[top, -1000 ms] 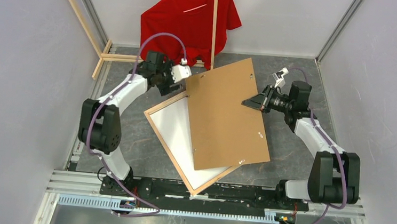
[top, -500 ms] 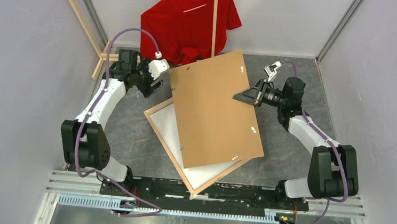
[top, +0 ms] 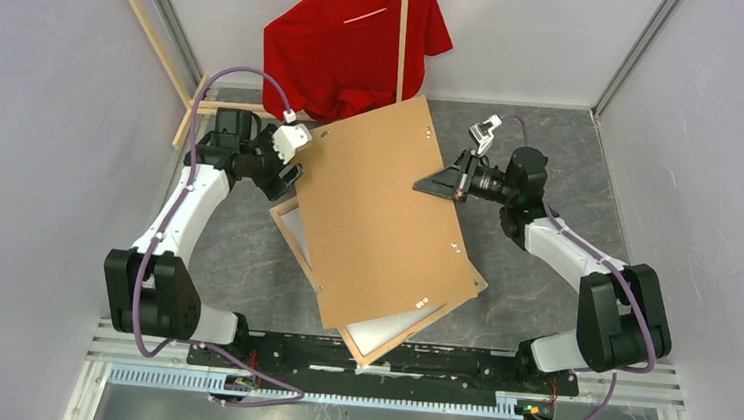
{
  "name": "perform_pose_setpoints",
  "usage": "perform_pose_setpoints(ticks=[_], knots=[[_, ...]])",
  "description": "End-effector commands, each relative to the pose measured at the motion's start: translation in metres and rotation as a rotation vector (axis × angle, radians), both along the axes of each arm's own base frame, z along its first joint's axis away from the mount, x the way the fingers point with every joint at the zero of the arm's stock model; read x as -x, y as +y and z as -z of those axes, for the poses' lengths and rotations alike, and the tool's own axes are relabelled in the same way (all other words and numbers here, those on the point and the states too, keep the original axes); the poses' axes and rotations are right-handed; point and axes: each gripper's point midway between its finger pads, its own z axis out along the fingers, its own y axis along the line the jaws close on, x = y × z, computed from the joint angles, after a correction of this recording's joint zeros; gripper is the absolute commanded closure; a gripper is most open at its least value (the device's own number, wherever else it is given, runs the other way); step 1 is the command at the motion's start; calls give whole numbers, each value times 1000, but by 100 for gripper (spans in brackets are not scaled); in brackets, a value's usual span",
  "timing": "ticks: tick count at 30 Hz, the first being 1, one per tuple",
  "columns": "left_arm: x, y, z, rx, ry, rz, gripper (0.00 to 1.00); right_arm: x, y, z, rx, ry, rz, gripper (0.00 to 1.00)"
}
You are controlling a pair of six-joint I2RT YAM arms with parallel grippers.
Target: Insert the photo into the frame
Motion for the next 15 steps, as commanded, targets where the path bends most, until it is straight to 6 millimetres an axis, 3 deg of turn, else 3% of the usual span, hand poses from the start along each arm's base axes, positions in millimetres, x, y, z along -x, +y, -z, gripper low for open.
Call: perform_pose_setpoints(ticks=[1,15], knots=[[2,-13,-19,95,-35,-28,18,8,6,-17,-51,-33,-6,100],[-24,4,-22,91,-98,-193,19,34,16,2,-61,13,-54,100]])
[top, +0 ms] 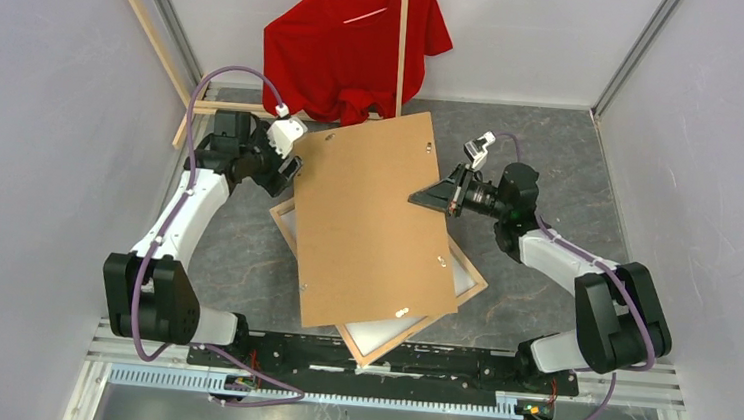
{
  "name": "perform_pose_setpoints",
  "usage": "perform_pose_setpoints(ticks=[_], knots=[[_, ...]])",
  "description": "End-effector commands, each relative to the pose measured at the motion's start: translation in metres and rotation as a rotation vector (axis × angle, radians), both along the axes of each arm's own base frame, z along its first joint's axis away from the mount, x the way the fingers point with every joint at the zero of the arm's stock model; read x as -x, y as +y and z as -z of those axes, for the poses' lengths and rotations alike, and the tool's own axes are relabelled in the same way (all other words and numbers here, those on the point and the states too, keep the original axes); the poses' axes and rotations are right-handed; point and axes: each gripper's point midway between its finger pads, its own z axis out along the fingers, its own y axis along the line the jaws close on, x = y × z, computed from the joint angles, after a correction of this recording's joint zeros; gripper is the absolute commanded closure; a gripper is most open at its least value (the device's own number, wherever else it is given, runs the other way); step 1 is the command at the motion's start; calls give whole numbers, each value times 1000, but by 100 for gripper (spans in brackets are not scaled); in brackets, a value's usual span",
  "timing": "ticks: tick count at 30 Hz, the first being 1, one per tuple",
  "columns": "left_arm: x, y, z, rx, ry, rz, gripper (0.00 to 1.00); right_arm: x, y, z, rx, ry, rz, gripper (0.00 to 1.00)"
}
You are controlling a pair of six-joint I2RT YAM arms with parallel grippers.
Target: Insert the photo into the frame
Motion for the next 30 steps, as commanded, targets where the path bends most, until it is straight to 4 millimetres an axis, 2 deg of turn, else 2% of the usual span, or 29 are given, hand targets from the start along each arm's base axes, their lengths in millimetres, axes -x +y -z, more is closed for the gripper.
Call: perform_pose_setpoints(ticks=[1,8,14,20,24,30], knots=[[-19,-4,-17,47,-75,-41,19,22,10,-24,-40,-80,-90,100],[-30,17,-8,-69,-100,-78,20,32,8,-13,4,-70,-109,100],[-37,30,-8,-93,-109,-120,21,36,7,-13,6,-74,-110,100],[-29,21,-13,-39,-89,-100,21,29,7,-19,-11,-71,-85,100],[-20,17,-14,-23,-65,-84,20,18,9,-20,-22,-54,-47,100],[-5,9,-10,15,-28,-61,20,7,15,-36,-97,-46,-45,100]])
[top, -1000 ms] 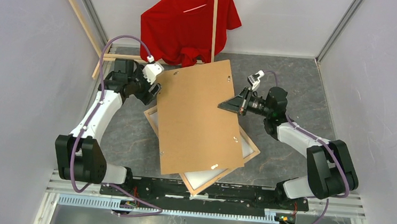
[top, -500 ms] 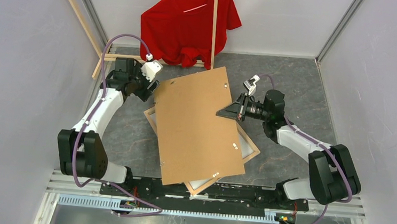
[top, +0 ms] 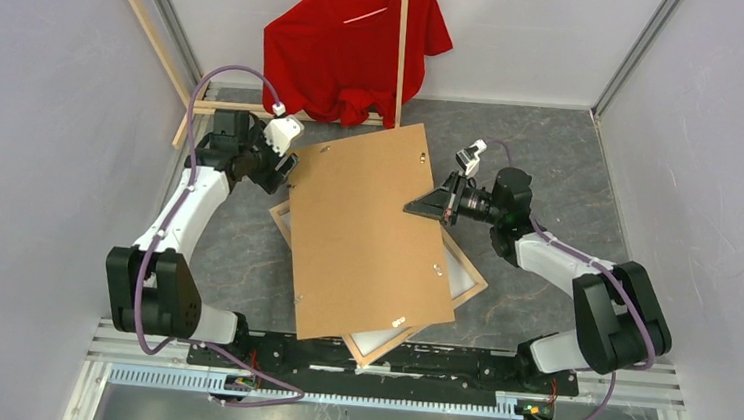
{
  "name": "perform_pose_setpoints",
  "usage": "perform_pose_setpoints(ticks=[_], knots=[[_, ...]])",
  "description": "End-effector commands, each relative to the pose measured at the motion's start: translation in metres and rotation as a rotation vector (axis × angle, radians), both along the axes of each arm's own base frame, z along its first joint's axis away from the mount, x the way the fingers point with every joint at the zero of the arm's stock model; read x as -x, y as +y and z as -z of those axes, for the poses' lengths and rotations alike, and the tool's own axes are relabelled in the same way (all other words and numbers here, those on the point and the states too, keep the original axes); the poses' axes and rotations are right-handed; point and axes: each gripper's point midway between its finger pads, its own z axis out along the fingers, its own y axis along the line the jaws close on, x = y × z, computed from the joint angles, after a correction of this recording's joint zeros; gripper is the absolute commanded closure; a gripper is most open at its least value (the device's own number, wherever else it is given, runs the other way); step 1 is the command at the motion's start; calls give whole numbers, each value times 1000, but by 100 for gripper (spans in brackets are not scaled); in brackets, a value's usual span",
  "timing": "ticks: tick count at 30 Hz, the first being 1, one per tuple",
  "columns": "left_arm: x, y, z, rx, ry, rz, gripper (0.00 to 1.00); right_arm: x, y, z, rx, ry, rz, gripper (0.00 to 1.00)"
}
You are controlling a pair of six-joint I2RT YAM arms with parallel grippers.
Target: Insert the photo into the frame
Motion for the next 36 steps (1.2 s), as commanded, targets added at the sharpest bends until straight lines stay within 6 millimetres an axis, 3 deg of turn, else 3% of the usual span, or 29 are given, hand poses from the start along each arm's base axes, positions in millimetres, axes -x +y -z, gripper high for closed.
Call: perform_pose_setpoints(ticks=[1,10,23,36], knots=[[9,-12,-17,77,-20,19,21,-13,8,-50,-128,-96,3,100],[19,-31,-21,134,-4,98,21,-17,14,-56,-172,-83,18,100],[45,-44,-16,99,47,211,21,-20,17,-60,-251,-56,51,100],[53,-65,-27,156,58,233,22,-35,6,-48,-264,-41,259,100]])
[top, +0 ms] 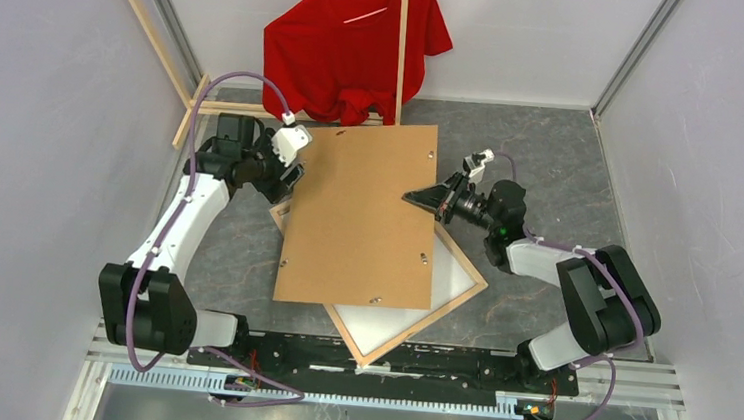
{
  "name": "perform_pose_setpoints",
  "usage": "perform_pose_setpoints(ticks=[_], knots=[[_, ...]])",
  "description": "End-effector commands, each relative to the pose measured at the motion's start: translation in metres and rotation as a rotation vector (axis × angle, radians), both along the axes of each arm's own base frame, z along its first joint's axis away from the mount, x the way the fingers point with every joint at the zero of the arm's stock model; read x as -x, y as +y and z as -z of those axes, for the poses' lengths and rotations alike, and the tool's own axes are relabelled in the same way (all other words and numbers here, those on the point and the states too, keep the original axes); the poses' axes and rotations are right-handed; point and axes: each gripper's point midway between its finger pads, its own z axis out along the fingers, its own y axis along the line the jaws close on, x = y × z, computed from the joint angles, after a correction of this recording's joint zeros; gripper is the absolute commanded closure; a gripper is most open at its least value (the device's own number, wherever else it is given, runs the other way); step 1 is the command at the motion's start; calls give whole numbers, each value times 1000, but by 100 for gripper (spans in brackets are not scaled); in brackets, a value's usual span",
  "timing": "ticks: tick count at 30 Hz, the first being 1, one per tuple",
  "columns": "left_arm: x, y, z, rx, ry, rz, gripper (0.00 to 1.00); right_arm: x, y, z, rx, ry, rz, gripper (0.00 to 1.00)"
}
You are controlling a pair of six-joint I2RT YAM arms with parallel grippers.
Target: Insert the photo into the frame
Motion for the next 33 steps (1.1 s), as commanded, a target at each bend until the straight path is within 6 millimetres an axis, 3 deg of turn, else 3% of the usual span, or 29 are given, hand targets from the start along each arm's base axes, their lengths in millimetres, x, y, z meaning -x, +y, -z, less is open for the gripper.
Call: perform_pose_setpoints(ticks=[1,8,11,15,18,23,33], knots=[[25,-45,-16,156,43,124,22,-4,-2,-56,-131,-176,120,100],[31,-37,-27,111,37,103,22,4,-3,-61,-176,-203,90,100],[30,-18,-25,24,34,56,22,5,-7,-63,-163,-231,88,100],[27,24,-13,-125,48,-46,24,0,-18,-64,-153,-233,118,100],[34,38,-2,-182,72,-64,26,0,-18,-67,-160,-234,117,100],[66,29,12,-155,126,14,26,-4,-19,-68,-166,-226,132,100],[121,-3,19,-48,211,172,26,-19,-20,-54,-129,-181,214,100]])
